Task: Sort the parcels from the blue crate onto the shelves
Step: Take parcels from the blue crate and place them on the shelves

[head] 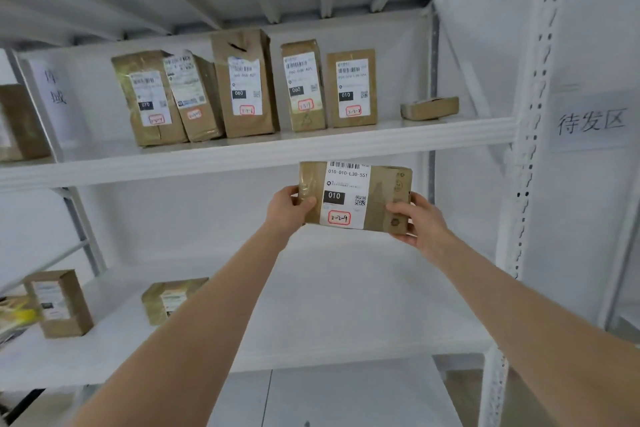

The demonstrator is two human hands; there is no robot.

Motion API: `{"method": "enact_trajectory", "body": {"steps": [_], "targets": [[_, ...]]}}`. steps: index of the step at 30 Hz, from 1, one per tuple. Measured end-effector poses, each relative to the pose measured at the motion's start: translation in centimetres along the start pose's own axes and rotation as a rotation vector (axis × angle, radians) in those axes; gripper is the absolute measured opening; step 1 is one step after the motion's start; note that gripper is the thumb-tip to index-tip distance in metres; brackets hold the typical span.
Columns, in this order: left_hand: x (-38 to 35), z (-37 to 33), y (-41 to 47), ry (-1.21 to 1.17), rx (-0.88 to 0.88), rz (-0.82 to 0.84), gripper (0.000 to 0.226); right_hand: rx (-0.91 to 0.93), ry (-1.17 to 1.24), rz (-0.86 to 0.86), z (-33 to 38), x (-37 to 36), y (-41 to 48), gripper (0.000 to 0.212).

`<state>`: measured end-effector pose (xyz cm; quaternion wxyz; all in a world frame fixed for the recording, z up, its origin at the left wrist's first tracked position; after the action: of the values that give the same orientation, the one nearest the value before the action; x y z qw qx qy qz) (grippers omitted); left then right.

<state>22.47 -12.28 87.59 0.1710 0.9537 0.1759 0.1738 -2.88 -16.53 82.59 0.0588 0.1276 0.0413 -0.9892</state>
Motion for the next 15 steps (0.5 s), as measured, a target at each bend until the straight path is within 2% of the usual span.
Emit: {"method": "enact_trajectory", "body": {"steps": [10, 15], "targets": [[0.6, -10.4, 4.6, -0.005, -0.191, 0.03, 0.036, 0.227, 0.009, -0.12, 11.3, -1.2, -2.4, 0.041], [-0.3, -14.8, 6.8, 0.042, -0.248, -0.028, 0.029, 0.29, 0.005, -0.141, 15.9, -0.4, -1.8, 0.036]]}}
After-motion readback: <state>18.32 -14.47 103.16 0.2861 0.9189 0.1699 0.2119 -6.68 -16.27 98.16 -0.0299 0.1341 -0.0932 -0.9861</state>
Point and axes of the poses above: each hand's wrist, its own y-axis towards the middle knuckle, its own x-axis out of the back of the hand, z = x × y, the point moved 9 cm from there along y, towards the middle knuckle, and after that the axes turned 8 degrees about -x, right-handed, at the moved point
